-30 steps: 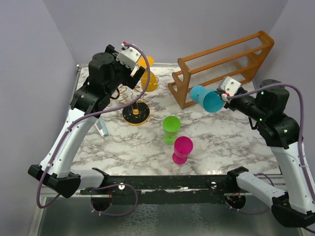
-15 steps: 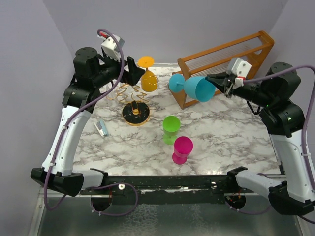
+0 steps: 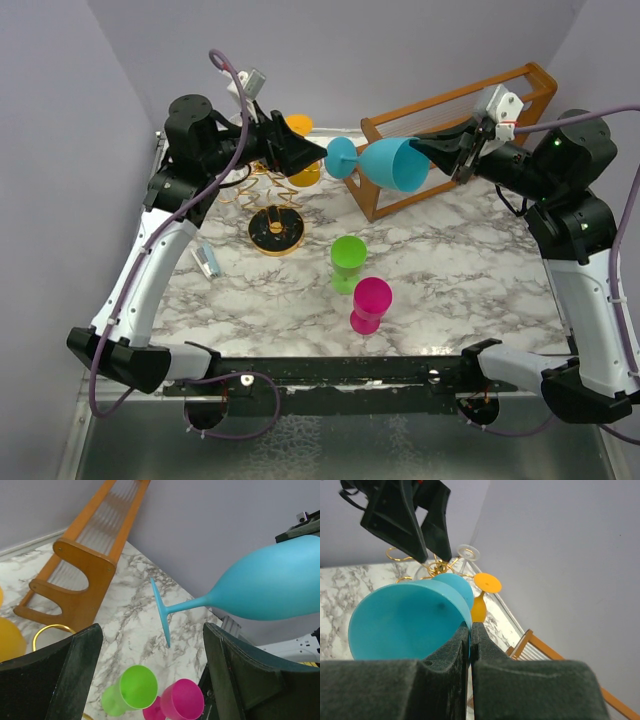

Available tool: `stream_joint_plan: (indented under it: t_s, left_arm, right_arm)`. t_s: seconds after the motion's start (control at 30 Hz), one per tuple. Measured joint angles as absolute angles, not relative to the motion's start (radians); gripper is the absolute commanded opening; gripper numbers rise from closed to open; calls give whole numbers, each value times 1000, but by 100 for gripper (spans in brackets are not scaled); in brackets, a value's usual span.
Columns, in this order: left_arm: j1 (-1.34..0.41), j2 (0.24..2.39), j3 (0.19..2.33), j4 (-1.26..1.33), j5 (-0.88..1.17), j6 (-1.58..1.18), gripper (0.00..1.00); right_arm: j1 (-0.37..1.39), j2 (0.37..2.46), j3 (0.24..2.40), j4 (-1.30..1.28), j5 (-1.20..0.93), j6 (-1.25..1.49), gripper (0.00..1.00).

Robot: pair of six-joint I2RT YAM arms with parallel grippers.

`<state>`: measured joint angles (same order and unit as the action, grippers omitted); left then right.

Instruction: Place the wine glass upside down on the wine glass rack

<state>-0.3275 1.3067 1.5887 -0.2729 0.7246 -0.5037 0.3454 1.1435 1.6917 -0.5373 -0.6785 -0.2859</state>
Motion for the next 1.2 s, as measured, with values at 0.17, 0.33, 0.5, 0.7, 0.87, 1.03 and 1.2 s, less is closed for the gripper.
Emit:
stream_joint_plan:
  t_s: [0.17,0.33,0.5,0.7,0.87,1.03,1.2]
  left_arm:
    - [-371,1334,1584,-259,731,-533,75]
    - [-387,1338,1552,-244,749,-562,57]
    - [-389,1339,1533,-218,768,-594,36]
    - [-403,1348,1531,-202,787,-613,27]
    - [-415,1361,1531,-202,798,-621,13]
    - [-415,1365,1531,-211,795,-614,0]
    - [-414,1366,1531,-238,767,-574,0]
  right_arm:
    - [345,1144,1698,-521,-701,-258,1]
    - [345,1144,1698,-519,-710,-243,1]
    - [345,1144,1698,-518,-713,-240,1]
    - [345,1142,1694,-512,-713,-240,1]
    - [345,1142,1691,-502,-713,-240,1]
    - [345,1134,1670,-495,-712,-242,8]
    - [348,1111,1628,-492,-705,-259,54]
